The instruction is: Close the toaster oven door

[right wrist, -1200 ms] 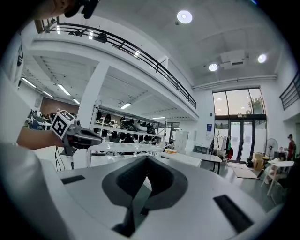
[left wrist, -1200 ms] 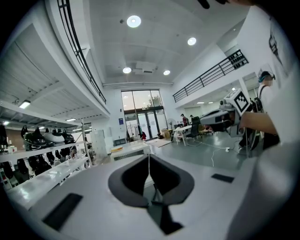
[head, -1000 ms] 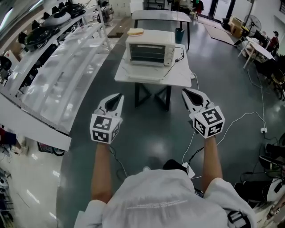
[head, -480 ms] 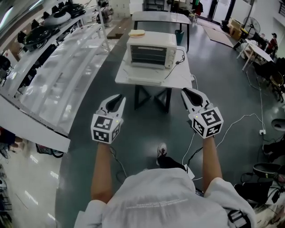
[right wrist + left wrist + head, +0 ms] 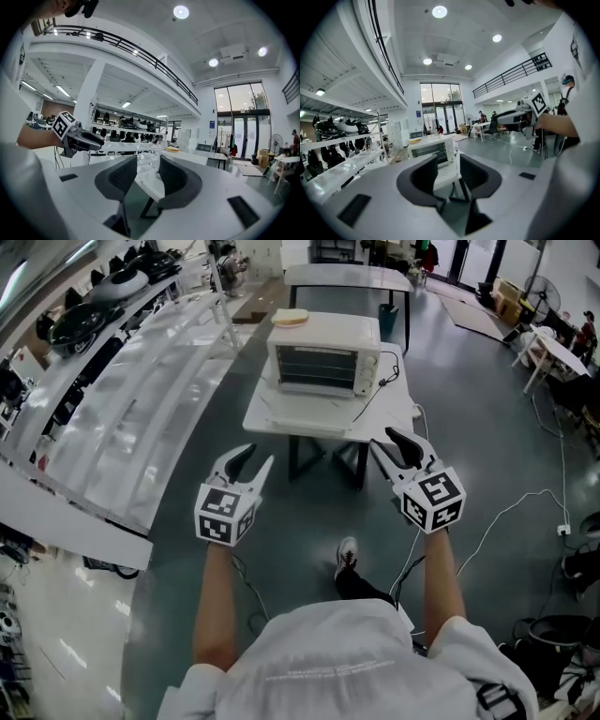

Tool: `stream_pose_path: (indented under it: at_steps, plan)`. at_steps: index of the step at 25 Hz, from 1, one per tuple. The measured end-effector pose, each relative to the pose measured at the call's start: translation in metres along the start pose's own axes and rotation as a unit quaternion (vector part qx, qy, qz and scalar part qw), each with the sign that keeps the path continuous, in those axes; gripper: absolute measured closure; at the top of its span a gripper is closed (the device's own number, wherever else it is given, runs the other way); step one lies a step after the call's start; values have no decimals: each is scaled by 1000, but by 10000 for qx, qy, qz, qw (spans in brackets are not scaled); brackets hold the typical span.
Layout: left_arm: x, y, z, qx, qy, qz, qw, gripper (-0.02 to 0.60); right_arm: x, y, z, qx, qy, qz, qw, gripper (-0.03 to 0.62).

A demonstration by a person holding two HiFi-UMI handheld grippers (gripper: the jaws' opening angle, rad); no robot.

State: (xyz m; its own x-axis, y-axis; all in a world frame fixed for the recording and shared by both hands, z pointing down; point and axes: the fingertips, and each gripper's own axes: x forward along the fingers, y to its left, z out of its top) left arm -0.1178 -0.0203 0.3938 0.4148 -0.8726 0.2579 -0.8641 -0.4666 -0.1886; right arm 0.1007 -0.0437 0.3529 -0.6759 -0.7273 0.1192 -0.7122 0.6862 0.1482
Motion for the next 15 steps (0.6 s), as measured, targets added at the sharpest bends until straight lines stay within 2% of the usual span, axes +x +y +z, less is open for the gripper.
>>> stream_pose_path:
  at_steps: [8, 15]
  plan:
    - [101, 27, 1, -172, 326, 81, 9993, 437, 70, -82, -44, 272, 362, 303, 9985, 434]
    - [175, 46, 0, -407, 653, 313, 9965, 437, 123, -144, -67, 419, 555, 659, 9954, 433]
